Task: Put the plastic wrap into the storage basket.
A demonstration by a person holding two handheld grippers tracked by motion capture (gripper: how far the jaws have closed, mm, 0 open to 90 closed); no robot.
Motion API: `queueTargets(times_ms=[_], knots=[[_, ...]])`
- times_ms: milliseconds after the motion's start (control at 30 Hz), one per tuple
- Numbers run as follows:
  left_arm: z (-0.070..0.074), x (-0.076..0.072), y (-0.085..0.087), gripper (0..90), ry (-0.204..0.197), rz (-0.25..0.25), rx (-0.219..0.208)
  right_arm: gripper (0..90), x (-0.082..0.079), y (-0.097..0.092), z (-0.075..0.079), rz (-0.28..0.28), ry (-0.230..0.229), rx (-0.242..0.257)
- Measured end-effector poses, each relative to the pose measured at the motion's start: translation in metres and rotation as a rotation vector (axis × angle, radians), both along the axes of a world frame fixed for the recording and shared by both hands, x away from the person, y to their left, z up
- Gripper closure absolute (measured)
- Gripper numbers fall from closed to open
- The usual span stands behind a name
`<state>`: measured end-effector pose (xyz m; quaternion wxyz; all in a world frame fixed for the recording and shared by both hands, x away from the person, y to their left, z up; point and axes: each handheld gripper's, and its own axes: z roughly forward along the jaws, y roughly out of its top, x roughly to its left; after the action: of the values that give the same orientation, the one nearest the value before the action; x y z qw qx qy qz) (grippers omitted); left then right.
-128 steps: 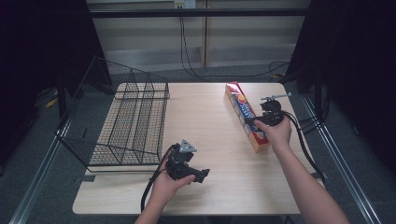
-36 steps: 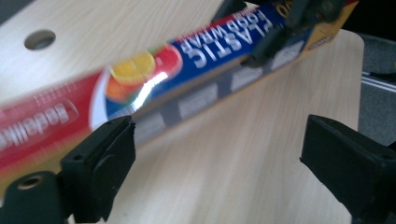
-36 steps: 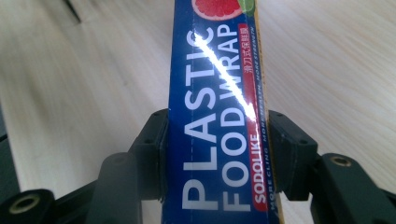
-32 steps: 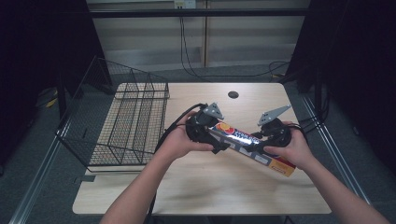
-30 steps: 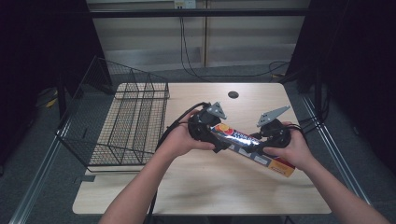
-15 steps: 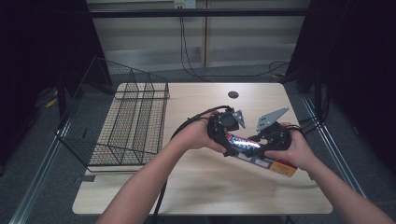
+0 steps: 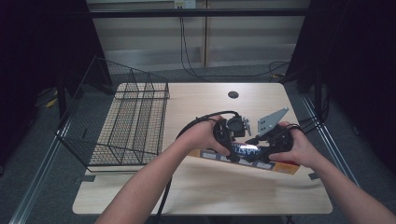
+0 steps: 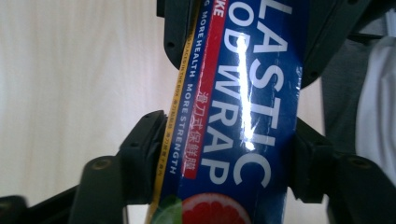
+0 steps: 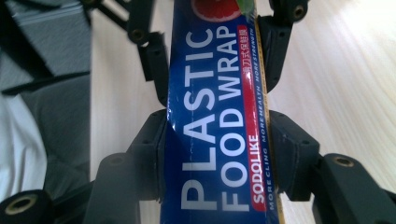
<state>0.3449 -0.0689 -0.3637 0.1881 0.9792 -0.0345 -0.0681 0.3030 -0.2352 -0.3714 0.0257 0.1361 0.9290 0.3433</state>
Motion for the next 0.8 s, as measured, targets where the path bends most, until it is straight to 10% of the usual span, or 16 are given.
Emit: queueTargets(times_ms=[200, 233, 367, 800], knots=[[0.002, -0.008, 0.003, 42.6, -0.011, 0.057, -0.017, 40.7, 0.005, -0.003, -0.003, 0.067, 0.022, 0.035], [0.002, -0.007, 0.005, 43.3, -0.007, 0.101, 0.022, 23.9, 0.009, -0.008, -0.001, 0.033, 0.024, 0.049], [-0.001, -0.004, 0.015, 43.9, -0.017, 0.197, 0.077, 6.3, 0.01, -0.018, 0.006, -0.008, 0.033, 0.045], [0.019, 0.022, 0.058, 43.9, -0.004, 0.431, 0.051, 3.1, 0.01, -0.041, -0.005, -0.236, -0.004, 0.08]])
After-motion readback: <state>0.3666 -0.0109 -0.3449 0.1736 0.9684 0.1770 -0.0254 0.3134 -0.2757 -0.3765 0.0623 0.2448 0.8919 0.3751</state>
